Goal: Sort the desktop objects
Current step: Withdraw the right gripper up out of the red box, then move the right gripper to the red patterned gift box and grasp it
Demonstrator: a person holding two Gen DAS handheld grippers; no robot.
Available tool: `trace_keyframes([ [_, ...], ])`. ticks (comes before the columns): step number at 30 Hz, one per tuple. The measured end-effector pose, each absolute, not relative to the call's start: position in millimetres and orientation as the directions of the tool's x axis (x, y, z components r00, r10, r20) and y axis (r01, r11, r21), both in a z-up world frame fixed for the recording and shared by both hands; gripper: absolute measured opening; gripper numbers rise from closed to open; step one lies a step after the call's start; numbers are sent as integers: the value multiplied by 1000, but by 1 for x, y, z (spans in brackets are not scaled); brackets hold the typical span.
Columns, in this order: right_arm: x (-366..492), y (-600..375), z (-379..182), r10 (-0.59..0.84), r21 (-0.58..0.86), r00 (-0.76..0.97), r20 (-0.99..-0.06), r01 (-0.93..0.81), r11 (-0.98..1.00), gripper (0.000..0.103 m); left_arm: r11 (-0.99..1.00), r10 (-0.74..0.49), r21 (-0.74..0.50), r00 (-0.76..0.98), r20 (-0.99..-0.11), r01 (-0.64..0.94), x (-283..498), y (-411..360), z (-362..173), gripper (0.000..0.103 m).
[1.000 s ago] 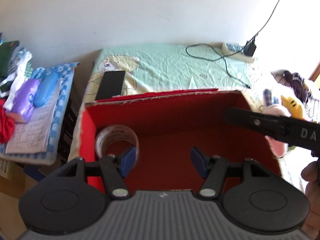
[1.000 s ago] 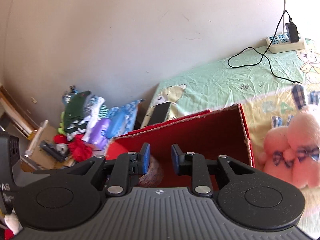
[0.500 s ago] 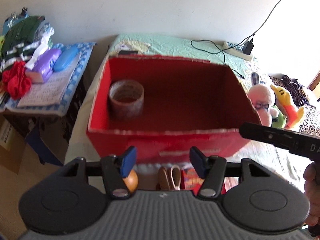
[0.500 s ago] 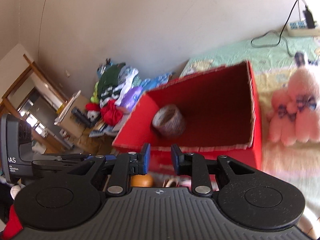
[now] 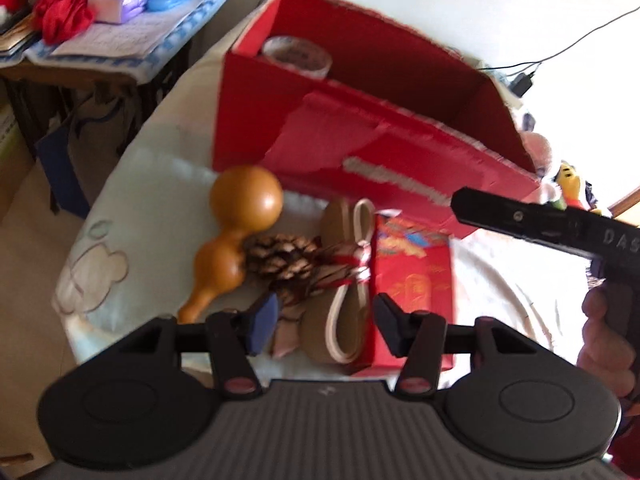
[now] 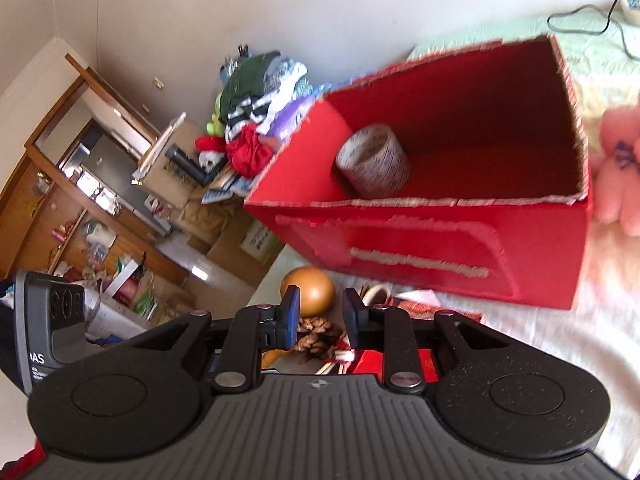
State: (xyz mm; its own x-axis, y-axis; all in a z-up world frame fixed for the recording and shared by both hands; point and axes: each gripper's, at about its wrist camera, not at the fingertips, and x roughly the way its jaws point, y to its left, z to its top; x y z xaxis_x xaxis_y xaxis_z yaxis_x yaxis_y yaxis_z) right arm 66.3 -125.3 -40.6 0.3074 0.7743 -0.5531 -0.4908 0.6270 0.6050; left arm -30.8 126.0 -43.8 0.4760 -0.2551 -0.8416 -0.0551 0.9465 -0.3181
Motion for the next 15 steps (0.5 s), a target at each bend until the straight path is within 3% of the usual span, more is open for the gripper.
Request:
trace_keyframes([
  [6,64,-124,-46,738,565,309,-600,-489,664,27,945,-270,-324,466,-843,-38,-26,134,-45,55],
  [15,59,-162,-63,633,525,340,-696,-361,771,28,901,-432,-408,393,-812,148,-17,93,-47,60],
])
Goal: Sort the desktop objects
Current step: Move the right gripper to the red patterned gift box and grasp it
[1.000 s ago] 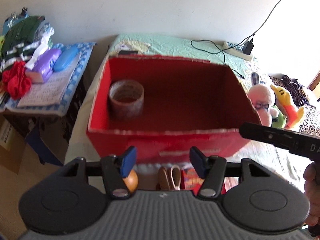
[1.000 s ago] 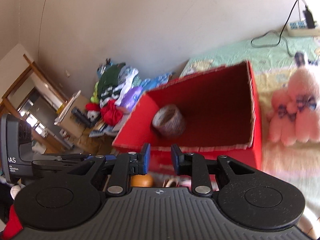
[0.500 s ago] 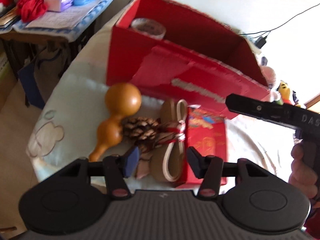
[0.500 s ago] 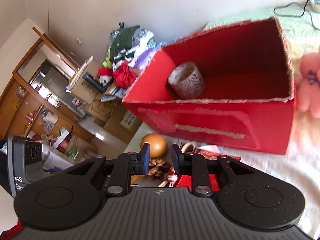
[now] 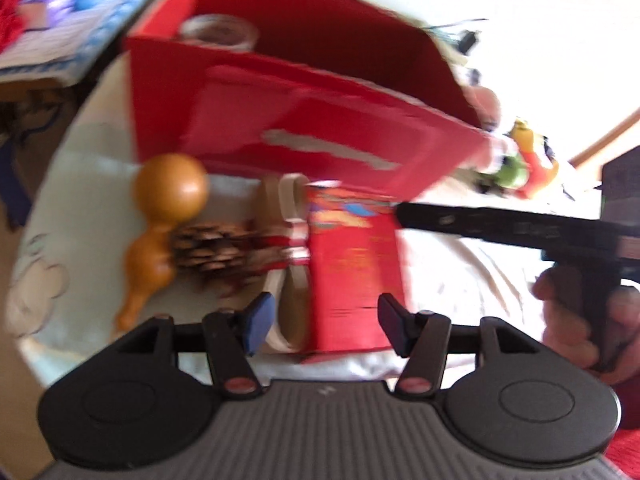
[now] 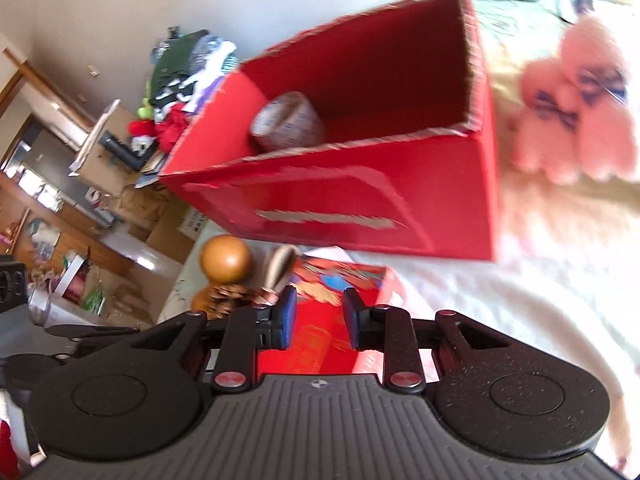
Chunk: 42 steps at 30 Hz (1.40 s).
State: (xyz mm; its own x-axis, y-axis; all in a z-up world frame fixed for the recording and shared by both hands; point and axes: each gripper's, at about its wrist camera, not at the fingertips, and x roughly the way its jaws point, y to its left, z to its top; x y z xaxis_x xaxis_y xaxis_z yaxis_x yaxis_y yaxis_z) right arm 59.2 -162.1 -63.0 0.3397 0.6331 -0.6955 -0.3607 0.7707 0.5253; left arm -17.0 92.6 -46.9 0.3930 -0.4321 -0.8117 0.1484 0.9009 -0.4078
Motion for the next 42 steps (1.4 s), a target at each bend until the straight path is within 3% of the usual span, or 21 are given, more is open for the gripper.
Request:
trace_keyframes([
  [4,59,-174,-75,640,568,308,-704,-298,767,28,904,-424,-362,367,-828,228,-10,68,-50,60],
  [12,55,-176,-84,658,601,298,-692,-268,753,28,926,-368,-305,350,-861,223,6,51,-65,60],
  [25,58,-200,-88,679,649,294,-672,-206,732,32,899,-430,-364,323,-843,245,11,36,-69,81],
  [35,53,-232,-87,634,625,341,-694,-152,766,34,863,-458,-347,280,-844,366,18,-4,-70,81],
  [39,55,-231,-92,624,624,348,-699,-128,771,46,868,-460,-368,265,-847,333,27,3,-73,90],
  [42,58,-226,-96,619,618,339,-708,-126,776,46,878,-441,-356,254,-861,319,36,4,-80,90],
])
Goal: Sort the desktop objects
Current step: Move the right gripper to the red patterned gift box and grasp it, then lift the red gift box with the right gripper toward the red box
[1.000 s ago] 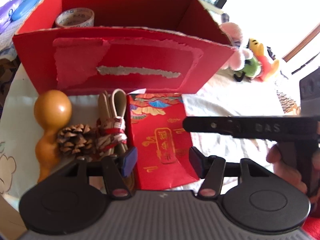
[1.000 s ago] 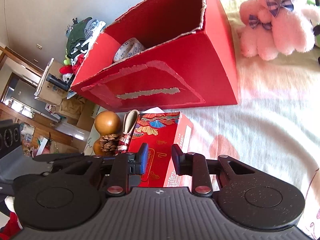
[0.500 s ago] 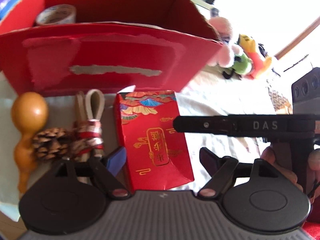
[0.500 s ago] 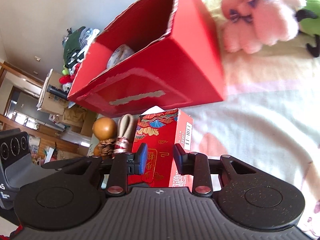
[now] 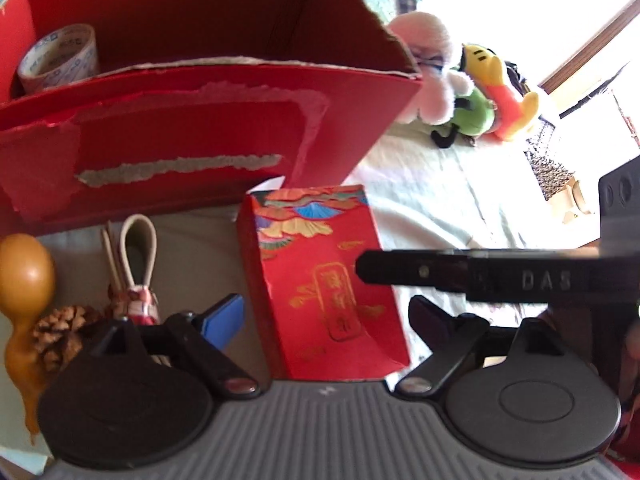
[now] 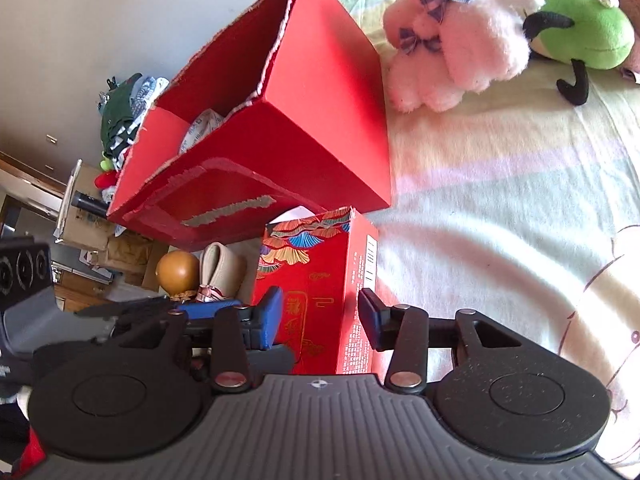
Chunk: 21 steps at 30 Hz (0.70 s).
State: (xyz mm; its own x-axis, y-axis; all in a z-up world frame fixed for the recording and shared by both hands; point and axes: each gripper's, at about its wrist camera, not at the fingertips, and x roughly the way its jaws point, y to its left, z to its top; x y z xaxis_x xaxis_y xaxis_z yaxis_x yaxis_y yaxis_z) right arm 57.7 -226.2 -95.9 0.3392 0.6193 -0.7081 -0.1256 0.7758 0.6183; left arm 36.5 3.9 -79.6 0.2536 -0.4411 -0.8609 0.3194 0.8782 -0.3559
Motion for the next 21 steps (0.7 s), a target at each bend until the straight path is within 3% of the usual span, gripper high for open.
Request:
trace_keyframes([
  [3,61,-224,-102,621,628,327,-712,-100,772,46,875,-444,-368,219,-869,314,46,-4,-89,82],
  [21,47,-270,-97,578,623,355,-735,16,782,41,840,-446,-339,182,-877,424,44,-58,-94,80],
])
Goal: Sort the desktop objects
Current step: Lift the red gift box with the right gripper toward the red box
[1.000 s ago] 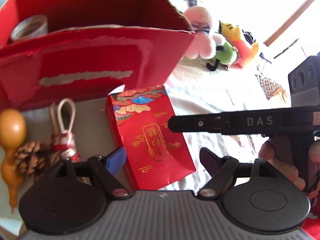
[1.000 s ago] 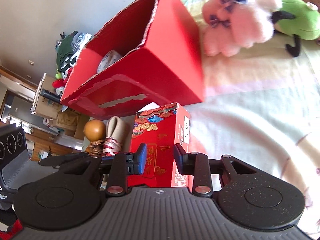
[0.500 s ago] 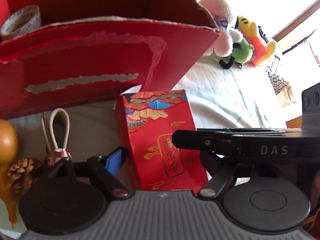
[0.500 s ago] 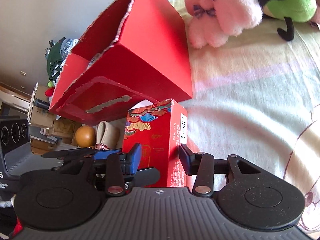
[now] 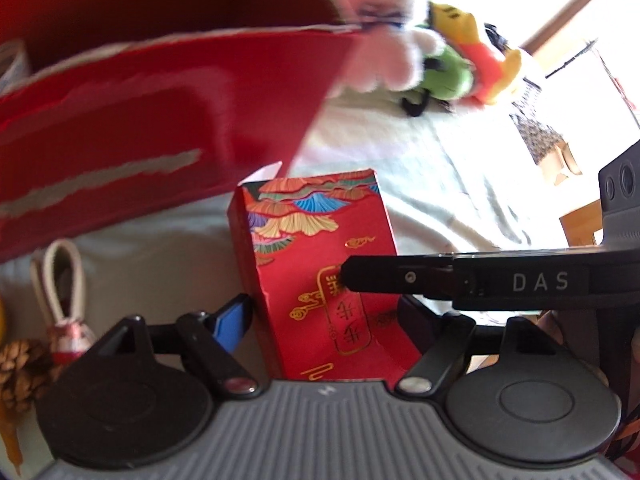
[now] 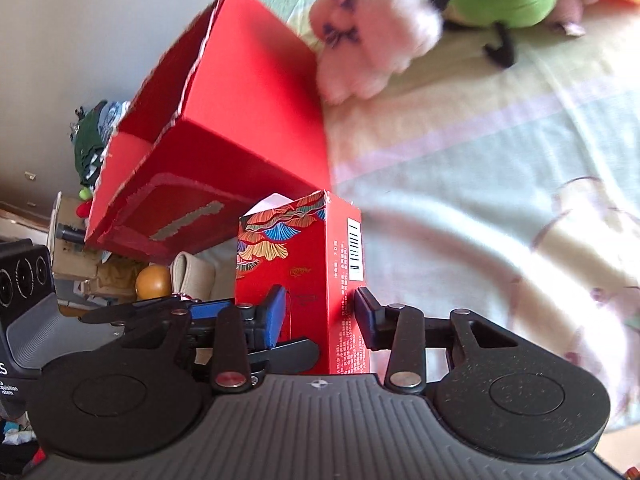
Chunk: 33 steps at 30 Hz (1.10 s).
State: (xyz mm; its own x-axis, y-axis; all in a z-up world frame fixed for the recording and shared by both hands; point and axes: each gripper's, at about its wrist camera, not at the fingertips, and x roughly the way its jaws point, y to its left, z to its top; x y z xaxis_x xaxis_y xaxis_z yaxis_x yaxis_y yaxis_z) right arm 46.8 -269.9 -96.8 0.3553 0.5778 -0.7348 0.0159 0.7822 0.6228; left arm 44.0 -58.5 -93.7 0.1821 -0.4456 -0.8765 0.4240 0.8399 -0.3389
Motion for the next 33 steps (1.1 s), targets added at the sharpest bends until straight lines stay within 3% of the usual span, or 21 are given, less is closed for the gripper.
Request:
trace_keyframes([
  [12,34,-313,10,472,562,601,-645,-46,826,41,742,-542,-256,330,-773,620,47,-115,9,80],
  [21,93,-265,74,500,484,666,-553,-232,844,41,792,-511,-141,517,-687,594,94,-87,78,81],
  [26,131,-227,81,542,458,626,-560,-311,832,41,836,-467,-140,555,-688,531,122,-44,85,81],
  [33,175,-172,52,561,453,503,-658,-330,828,42,876,-414,-182,501,-760,447,159,4,49,81],
])
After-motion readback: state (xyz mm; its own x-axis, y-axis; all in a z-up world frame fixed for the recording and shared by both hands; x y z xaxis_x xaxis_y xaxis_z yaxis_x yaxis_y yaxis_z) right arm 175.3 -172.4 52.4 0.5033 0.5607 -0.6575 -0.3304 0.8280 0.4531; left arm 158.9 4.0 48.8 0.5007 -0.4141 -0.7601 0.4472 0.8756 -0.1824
